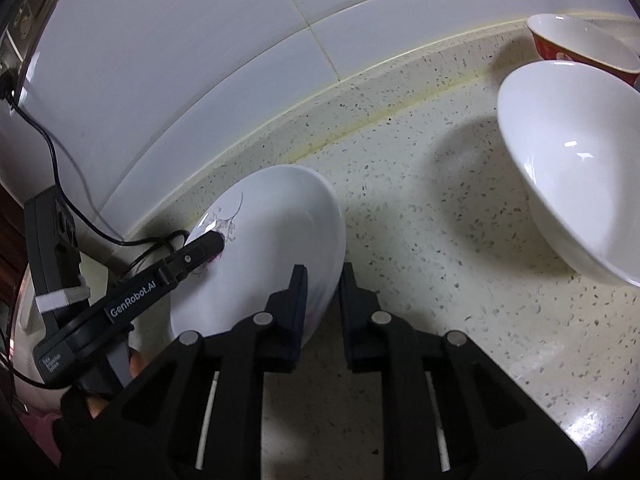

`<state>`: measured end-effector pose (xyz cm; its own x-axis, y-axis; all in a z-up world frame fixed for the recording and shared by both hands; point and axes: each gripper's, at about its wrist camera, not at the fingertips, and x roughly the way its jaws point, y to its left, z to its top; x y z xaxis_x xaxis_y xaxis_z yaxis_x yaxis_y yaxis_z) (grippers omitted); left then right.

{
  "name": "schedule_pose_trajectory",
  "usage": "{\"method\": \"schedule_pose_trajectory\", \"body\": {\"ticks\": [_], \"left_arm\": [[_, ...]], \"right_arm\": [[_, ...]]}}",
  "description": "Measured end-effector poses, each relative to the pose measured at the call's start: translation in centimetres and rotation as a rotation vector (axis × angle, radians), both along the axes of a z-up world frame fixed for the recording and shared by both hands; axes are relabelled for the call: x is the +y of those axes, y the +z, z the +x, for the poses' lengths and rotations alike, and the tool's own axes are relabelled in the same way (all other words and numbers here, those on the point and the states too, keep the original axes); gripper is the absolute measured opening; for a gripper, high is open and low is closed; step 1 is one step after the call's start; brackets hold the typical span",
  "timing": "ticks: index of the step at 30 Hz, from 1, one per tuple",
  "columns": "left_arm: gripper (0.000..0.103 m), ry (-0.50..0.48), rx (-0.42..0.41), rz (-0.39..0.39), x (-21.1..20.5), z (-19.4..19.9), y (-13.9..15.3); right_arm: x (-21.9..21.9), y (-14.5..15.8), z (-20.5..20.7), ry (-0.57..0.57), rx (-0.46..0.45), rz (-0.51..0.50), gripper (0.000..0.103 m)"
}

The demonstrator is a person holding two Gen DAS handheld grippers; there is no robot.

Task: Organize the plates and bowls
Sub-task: 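Lift and carry the held plate toward the plate stack beside the stove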

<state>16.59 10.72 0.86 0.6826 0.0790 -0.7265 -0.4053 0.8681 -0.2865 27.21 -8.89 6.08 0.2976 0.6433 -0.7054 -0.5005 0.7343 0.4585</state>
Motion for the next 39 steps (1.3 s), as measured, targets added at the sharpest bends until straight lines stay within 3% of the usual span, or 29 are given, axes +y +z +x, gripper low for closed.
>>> {"method": "schedule_pose_trajectory", "body": {"ticks": [5, 11, 16, 28, 39], "left_arm": [[0.024, 0.004, -0.009, -0.010, 0.6, -1.4, 0.2], [0.024, 0.005, -0.009, -0.010, 0.6, -1.1, 0.1], [0.022, 0.017, 0.021, 0.011, 0.2, -1.7, 0.4], [0.021, 0.052, 0.029, -0.037, -1.0, -10.4, 0.6], [0.021, 0.012, 0.055, -0.028, -3.6, -16.7, 0.3]], "right_arm": [[1.3, -0.1, -0.6, -0.002, -0.048, -0.050, 0.019], [1.5, 0.0, -0.6, 0.005, -0.055, -0.063, 0.019], [2.1, 0.4, -1.4, 0.004, -0.041, -0.134, 0.017], [0.7, 0.8, -9.7, 0.050, -0.035, -0.173, 0.017], [-2.0, 0.7, -15.5, 0.080, -0.011, -0.209, 0.017]]}}
